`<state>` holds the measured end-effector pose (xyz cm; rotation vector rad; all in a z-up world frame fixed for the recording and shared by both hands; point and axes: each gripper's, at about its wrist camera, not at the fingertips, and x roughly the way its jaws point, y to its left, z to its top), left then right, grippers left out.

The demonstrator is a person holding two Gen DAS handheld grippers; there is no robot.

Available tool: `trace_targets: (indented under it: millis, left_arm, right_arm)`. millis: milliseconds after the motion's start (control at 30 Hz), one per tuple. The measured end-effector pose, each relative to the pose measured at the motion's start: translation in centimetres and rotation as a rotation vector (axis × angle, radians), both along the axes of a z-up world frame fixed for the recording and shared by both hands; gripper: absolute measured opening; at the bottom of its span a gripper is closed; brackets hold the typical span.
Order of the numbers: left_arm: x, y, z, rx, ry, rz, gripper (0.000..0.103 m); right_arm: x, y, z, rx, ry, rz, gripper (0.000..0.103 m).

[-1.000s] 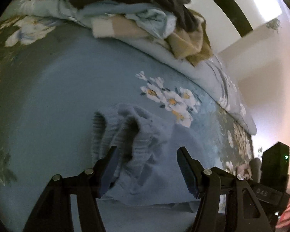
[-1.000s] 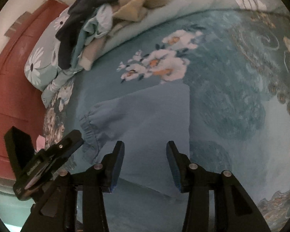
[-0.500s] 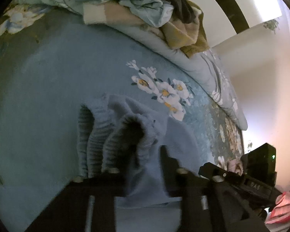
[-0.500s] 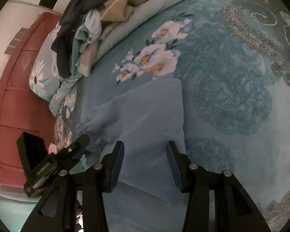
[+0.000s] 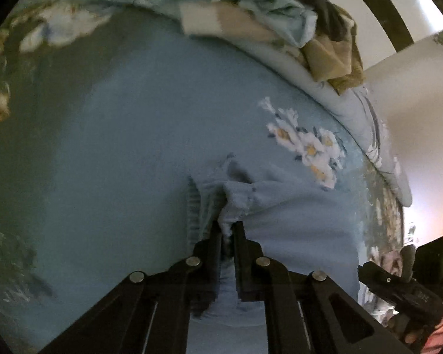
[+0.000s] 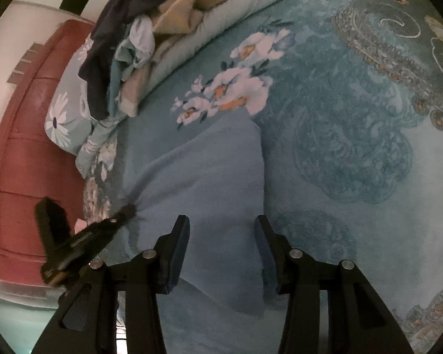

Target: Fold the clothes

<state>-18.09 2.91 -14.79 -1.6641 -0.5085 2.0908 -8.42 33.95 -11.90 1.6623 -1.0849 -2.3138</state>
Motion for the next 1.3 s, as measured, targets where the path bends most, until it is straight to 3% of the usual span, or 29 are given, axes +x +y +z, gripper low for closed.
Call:
trace_targets:
  millis: [100, 233, 400, 500, 633, 800, 867, 933, 1033, 1100, 1167, 1300]
  left_arm:
    - [0.5, -0.8, 0.6, 0.049, -0.001, 0.028, 0.015]
    - [2.0, -1.7, 2.9, -0.01, 0.073, 0.07, 0.025]
    - [2.8, 0.4, 4.7, 0.041, 0.144, -0.003, 0.029]
    - [2.6, 1.9, 3.3, 0.021, 0.102, -0.039, 0.029]
    - [2.0, 1.7, -0.3, 0.011, 0.004, -0.018, 0.029]
    - [2.1, 1.7, 1.4, 0.008, 0.032, -0.051, 0.029]
    - [2.2, 0.6, 1.5, 0.02, 0.032, -0.023, 0.037]
    - [2.2, -0.6, 1.0, 0.031, 0.015, 0.014, 0.062]
    - [2.1, -2.3, 0.3, 0.048, -0.01, 0.07, 0.062]
    - [2.1, -3.2, -0.3, 0.066, -0.03, 0.097, 0.062]
    - [2.1, -2.8, -1.2, 0.113, -0.066, 0.073, 0.062]
    - [1.5, -1.6, -3.5, 0.185, -0.166, 0.046, 0.064]
  right_arm:
    - [0.1, -0.3, 0.3, 0.016, 0.009, 0.014, 0.047]
    - [0.2, -0.4, 0.8, 0.01, 0.04, 0.027, 0.047]
    - [-0.5, -2.5, 1.6, 0.002, 0.077, 0.117, 0.047]
    - [-1.1, -4.2, 1.4, 0.007, 0.063, 0.172, 0.047]
    - [-1.5, -4.7, 0.1, 0.044, -0.006, 0.176, 0.047]
    - [-1.6, -4.3, -1.2, 0.042, -0.065, 0.17, 0.047]
    - [-1.5, -4.1, -0.7, 0.037, -0.044, 0.169, 0.047]
    - [-1.2, -3.4, 0.4, 0.031, 0.015, 0.155, 0.047]
    - [-0.8, -1.2, 1.2, 0.054, 0.06, 0.079, 0.06]
    - [-0.8, 0.6, 0.1, 0.051, 0.014, 0.012, 0.06]
    - [-0.9, 2.0, -1.4, -0.015, -0.033, -0.043, 0.06]
    - [-1.5, 2.6, -2.9, -0.065, -0.086, -0.071, 0.06]
